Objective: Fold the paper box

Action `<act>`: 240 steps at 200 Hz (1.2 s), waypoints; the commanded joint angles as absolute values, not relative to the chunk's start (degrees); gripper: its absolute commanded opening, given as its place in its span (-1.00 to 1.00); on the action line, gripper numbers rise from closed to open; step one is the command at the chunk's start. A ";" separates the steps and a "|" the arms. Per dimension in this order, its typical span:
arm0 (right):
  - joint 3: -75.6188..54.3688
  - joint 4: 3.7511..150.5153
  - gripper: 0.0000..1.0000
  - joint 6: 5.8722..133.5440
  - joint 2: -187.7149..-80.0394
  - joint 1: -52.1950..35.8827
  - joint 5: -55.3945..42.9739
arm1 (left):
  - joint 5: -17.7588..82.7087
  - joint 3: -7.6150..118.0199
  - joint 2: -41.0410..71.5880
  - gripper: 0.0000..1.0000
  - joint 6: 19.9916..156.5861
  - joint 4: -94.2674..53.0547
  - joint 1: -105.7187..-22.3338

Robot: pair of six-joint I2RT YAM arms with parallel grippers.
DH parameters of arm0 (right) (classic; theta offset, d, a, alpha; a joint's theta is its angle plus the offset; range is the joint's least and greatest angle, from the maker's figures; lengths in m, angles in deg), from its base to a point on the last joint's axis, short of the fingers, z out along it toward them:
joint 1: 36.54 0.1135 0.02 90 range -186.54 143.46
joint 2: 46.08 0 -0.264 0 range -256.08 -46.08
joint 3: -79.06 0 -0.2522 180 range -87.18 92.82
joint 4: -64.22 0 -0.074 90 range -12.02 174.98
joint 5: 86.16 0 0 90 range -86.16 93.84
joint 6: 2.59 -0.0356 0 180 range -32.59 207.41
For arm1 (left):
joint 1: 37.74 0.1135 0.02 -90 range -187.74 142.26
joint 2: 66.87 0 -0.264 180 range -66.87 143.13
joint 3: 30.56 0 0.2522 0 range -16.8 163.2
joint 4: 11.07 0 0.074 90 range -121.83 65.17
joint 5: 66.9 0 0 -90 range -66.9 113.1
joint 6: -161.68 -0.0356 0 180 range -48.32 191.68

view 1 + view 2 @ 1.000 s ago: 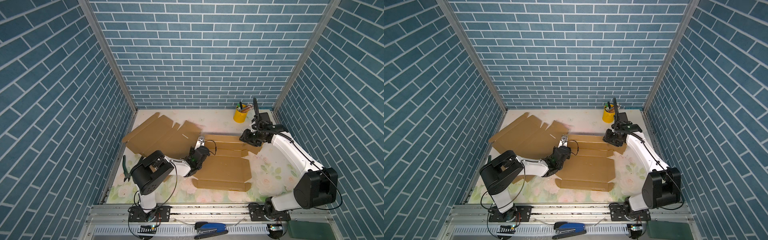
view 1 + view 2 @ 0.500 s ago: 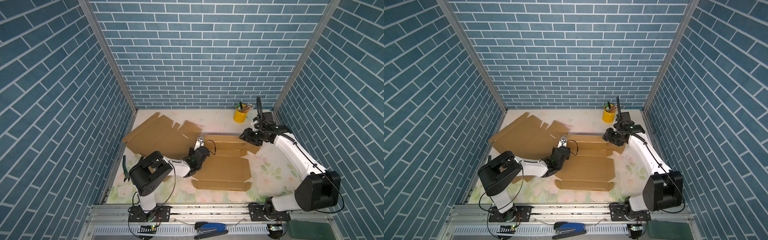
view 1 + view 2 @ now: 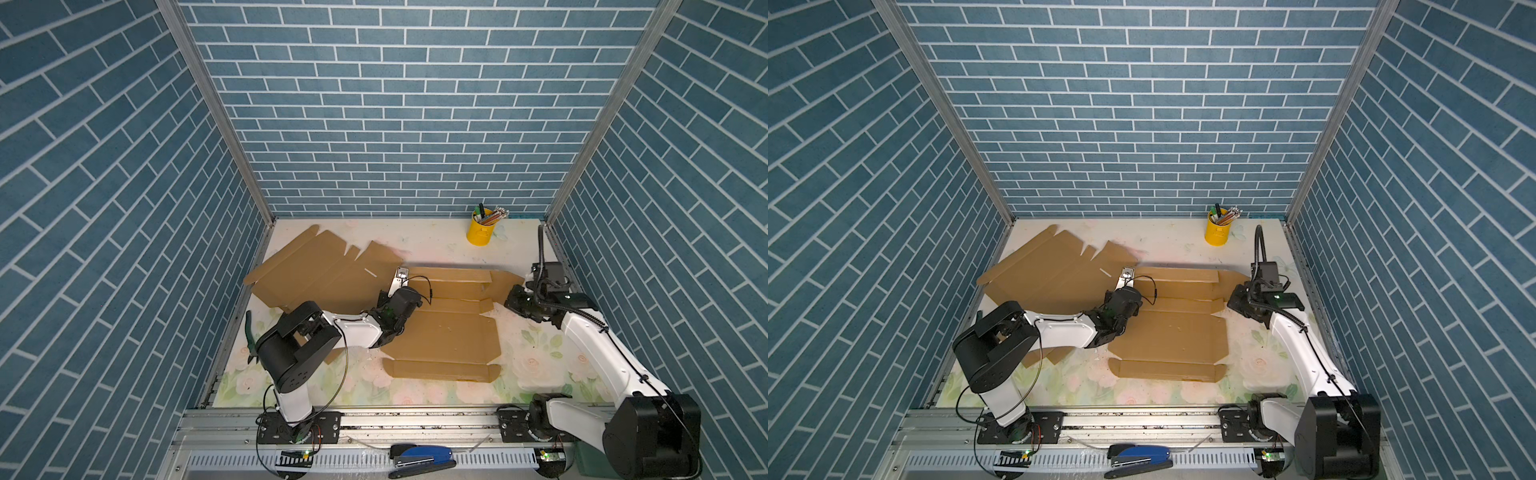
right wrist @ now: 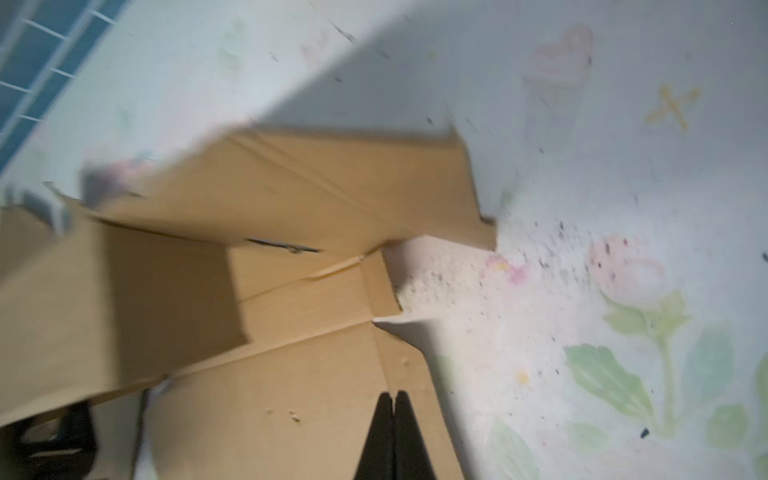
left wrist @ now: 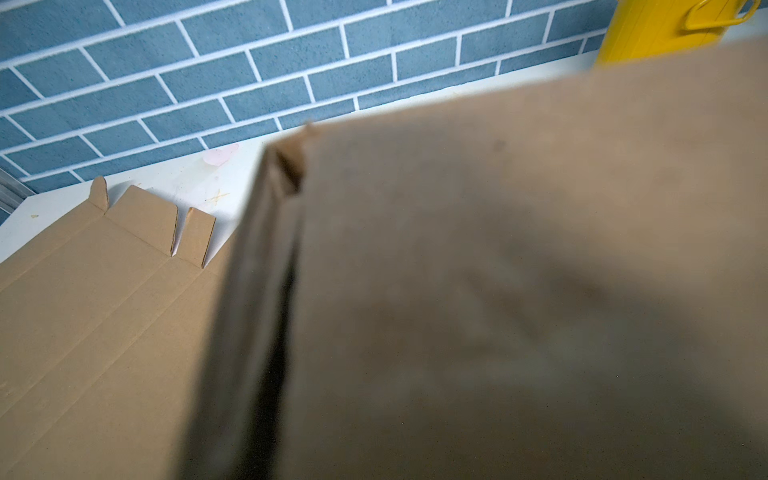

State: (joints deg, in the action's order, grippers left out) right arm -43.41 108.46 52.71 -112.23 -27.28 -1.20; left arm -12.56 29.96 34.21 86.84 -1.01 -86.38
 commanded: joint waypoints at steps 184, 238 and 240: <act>-57.23 61.28 -1.00 39.17 -128.61 -20.15 -0.82 | -11.24 31.11 37.13 -1.00 85.28 -7.11 -85.99; -55.59 68.57 -1.00 45.60 -124.75 -21.23 -6.37 | -11.18 30.60 36.76 -1.00 85.39 -7.28 -85.86; -55.42 69.63 -1.00 46.08 -124.30 -21.42 -6.64 | -11.24 30.65 36.69 -1.00 85.33 -7.26 -85.89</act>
State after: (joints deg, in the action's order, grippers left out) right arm -56.28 63.94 42.31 -128.09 -20.53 -2.92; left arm -11.55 30.97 35.13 87.80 -2.87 -86.10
